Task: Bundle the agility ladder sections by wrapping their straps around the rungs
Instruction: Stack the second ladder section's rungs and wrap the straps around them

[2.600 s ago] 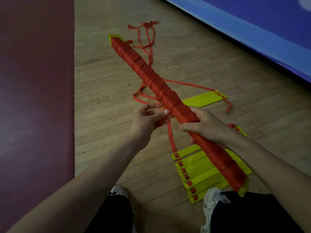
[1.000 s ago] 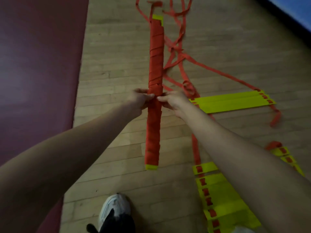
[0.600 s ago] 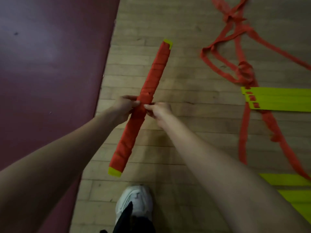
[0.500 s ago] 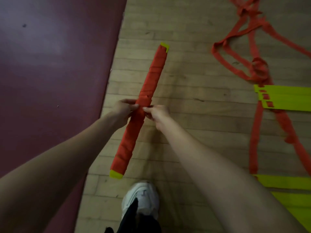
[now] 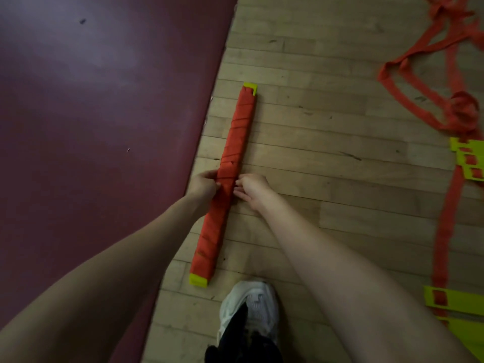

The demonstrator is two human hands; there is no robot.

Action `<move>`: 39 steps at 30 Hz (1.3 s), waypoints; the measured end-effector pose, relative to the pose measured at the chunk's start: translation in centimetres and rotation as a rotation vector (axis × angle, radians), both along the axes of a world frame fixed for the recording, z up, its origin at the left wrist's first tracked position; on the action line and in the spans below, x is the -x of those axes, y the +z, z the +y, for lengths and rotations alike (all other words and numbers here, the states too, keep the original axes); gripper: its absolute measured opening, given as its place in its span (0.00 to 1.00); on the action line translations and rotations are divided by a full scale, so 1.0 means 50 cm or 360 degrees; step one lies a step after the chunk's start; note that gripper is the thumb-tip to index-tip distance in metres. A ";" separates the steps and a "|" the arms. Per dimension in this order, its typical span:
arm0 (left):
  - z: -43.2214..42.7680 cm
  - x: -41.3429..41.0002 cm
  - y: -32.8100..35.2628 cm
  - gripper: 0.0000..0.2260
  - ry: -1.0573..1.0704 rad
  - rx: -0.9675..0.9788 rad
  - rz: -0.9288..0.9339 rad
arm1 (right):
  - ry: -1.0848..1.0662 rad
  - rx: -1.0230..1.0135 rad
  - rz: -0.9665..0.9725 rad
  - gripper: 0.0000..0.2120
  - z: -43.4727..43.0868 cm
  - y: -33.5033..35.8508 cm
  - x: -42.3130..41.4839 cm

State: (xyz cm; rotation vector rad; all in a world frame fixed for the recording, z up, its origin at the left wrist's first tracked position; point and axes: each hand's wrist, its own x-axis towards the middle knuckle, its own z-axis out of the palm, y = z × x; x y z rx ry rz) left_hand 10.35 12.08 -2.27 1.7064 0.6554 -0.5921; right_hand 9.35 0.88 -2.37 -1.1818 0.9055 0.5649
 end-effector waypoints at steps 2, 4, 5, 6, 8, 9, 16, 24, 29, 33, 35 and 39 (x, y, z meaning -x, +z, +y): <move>-0.003 -0.004 0.007 0.20 0.0024 -0.0093 0.0003 | -0.0006 -0.0036 -0.0003 0.14 -0.017 0.009 0.003; -0.018 -0.013 0.024 0.18 0.0014 -0.0263 -0.0099 | 0.0043 -0.0018 -0.0029 0.11 -0.051 0.020 0.005; -0.031 -0.018 0.038 0.18 -0.0048 -0.0372 -0.0199 | 0.0071 0.0004 -0.0051 0.10 -0.075 0.026 0.007; -0.048 -0.023 0.051 0.18 -0.0118 -0.0444 -0.0311 | 0.0101 0.0042 -0.0070 0.09 -0.102 0.034 0.010; -0.090 -0.033 0.078 0.17 -0.0252 -0.0432 -0.0484 | 0.0140 0.0168 -0.0108 0.10 -0.164 0.053 0.018; -0.118 -0.036 0.089 0.16 -0.0313 -0.0380 -0.0525 | 0.0140 0.0233 -0.0121 0.12 -0.200 0.066 0.024; -0.411 0.013 0.140 0.10 -0.0606 0.0082 -0.0481 | 0.0142 0.0659 -0.0132 0.16 -0.496 0.186 0.129; -0.731 0.234 0.167 0.11 -0.1332 0.0259 -0.0467 | 0.0209 0.1206 -0.0029 0.19 -0.801 0.190 0.415; -0.799 0.399 0.099 0.21 -0.2404 -0.0214 -0.0553 | 0.0640 0.1464 0.0258 0.24 -0.880 0.128 0.617; -0.777 0.486 0.031 0.26 -0.3101 -0.0476 -0.0699 | 0.1121 0.1405 0.0430 0.40 -0.878 0.078 0.739; -0.760 0.501 0.005 0.27 -0.3191 -0.0594 -0.0820 | 0.1216 0.1300 0.0512 0.47 -0.867 0.055 0.789; -0.738 0.478 -0.014 0.30 -0.3095 -0.0701 -0.0968 | 0.1184 0.1296 0.0461 0.53 -0.829 0.014 0.830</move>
